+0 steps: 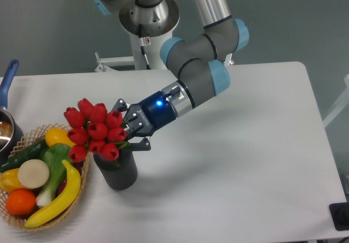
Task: Insert the flowers into the vase
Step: 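Lower the tulip stems down into the black vase, then push the tulips deeper into the vase and open the gripper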
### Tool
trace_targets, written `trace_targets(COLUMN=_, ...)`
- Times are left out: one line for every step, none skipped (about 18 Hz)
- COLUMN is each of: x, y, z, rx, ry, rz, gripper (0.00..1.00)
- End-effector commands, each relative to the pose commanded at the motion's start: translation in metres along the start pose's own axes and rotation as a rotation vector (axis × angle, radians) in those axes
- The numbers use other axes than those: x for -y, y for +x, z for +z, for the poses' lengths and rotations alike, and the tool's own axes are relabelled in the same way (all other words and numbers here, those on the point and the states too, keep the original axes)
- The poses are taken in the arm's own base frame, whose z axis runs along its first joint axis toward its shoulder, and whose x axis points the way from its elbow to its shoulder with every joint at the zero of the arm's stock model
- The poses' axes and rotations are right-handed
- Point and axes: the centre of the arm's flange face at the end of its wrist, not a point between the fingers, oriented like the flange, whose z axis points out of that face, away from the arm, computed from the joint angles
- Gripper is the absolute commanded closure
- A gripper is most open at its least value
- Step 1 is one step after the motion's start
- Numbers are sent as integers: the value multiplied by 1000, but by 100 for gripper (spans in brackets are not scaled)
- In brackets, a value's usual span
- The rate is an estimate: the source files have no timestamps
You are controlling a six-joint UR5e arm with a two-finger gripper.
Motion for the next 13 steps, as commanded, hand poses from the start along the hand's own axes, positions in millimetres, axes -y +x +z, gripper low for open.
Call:
trace_targets(x=-2, y=-1, z=0, rx=0, ry=0, rz=-2, gripper=71)
trace_targets(x=-3, y=-1, z=0, rx=-1, ry=0, rz=-5, gripper=71)
trace_targets(x=-6, y=-2, z=1, rx=-2, ry=0, rz=-9, gripper=71)
trace_targets(x=-6, y=-2, z=1, rx=-3, ry=-1, rz=-11, gripper=71)
trace_targets(x=-6, y=-2, z=2, rx=-4, ry=-1, rz=-10, gripper=71)
trace_targets(x=-9, y=-3, z=3, rx=-5, ry=-1, rz=-15, gripper=70)
trace_targets(x=-10, y=-3, z=3, rx=-5, ry=-1, rz=-17, gripper=70)
trace_targets(x=-11, y=-3, z=4, rx=-6, ry=-1, rz=-19, gripper=70)
trace_targets(x=-18, y=-6, z=4, rx=-7, ry=-2, rz=-32, gripper=70)
trace_targets(x=-19, y=-6, z=4, rx=-8, ry=-2, rz=-35, gripper=70)
trace_targets(x=-20, y=-6, z=5, rx=-8, ry=-2, rz=-36, gripper=70)
trace_targets(x=-20, y=-7, z=5, rx=-8, ry=-2, rz=-36, gripper=70)
trace_targets(x=-21, y=-7, z=5, rx=-8, ry=-2, rz=-38, gripper=70)
